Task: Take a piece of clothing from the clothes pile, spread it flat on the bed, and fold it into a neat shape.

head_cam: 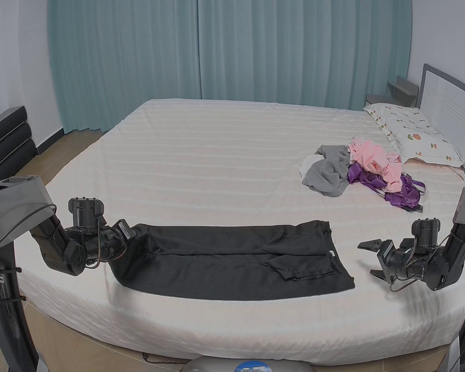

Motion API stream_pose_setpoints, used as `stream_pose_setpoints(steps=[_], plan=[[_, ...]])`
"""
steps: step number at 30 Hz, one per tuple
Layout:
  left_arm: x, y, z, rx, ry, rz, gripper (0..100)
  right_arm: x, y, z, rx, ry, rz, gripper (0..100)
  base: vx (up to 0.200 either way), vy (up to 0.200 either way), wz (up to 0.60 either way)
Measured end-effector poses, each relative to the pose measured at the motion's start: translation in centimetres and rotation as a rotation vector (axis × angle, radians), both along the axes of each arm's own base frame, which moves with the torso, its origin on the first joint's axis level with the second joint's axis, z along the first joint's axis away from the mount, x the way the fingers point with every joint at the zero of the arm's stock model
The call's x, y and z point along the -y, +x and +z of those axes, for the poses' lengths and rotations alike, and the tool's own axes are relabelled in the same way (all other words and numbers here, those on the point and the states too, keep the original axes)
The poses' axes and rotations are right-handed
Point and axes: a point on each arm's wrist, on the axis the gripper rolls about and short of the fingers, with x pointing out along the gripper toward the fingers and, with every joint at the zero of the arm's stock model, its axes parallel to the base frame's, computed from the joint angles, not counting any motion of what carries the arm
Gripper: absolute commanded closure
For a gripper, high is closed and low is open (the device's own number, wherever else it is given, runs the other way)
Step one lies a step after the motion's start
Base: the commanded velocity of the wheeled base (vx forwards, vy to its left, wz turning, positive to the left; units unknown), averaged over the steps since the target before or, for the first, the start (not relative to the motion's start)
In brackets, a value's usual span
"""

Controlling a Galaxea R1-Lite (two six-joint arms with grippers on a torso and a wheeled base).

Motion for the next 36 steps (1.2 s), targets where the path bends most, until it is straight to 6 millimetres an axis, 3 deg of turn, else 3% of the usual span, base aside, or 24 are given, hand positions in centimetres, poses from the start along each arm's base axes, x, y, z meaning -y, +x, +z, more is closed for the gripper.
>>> stream_pose_setpoints(steps=[18,30,36], plan=[[6.6,-1.1,3.6,0.009,0.007,-0.136,100,-0.2,-0.1,0.1,0.0,0.0,0.005,0,0.0,-0.2,0.0],[13.0,-0.4,6.0,-0.002,0.019,-0.265,100,-0.2,-0.1,0.0,-0.002,0.0,0.008,0,0.0,-0.2,0.0],[15.6,-0.1,5.8,0.003,0.022,-0.311,100,-0.2,-0.1,0.0,-0.002,-0.001,0.008,0,0.0,0.0,0.0]])
